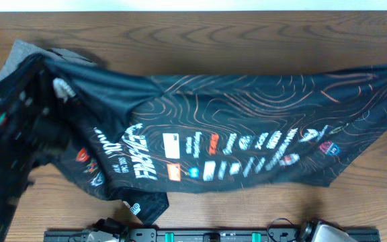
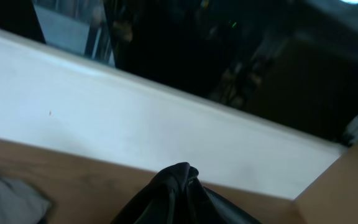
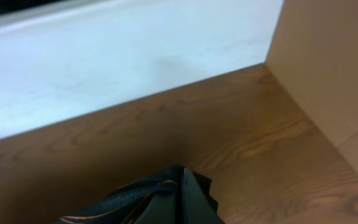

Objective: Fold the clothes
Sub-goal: 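Lift the jersey with both grippers and fling it flat forward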

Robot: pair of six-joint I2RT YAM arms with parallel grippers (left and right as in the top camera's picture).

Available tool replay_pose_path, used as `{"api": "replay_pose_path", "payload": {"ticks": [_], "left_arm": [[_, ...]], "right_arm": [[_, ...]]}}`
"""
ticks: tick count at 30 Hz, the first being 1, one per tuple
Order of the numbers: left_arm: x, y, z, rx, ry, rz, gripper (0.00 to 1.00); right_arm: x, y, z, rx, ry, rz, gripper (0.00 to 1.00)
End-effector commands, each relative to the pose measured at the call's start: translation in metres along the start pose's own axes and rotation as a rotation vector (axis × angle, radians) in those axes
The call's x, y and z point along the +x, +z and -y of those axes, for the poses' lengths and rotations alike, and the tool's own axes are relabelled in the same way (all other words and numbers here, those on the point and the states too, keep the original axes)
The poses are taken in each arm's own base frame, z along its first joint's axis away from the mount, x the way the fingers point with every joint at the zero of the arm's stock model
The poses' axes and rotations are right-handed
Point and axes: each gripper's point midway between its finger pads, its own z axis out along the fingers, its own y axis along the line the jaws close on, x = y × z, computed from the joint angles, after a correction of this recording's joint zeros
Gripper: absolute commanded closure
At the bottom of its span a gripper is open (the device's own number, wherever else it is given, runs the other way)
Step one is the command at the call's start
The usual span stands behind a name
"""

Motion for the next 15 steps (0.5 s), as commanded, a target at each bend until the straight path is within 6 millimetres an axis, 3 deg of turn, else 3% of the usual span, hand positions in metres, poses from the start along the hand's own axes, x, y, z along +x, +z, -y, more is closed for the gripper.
{"api": "replay_pose_path", "payload": {"ticks": [1, 10, 15], "left_arm": [[0.019, 0.044, -0.007, -0.057, 0.032, -0.091, 0.94], [0.093, 0.187, -0.026, -0.159, 0.109, -0.334, 0.94], [0.113, 0.271, -0.052, -0.193, 0.131, -0.316, 0.94]], "right_arm": [[0.001, 0.036, -0.001, -0.037, -0.029, -0.070, 0.99], [0.013, 0.148, -0.005, -0.087, -0.035, -0.233, 0.99], [-0.011, 0.214, -0.013, -0.113, 0.002, -0.145, 0.99]]}}
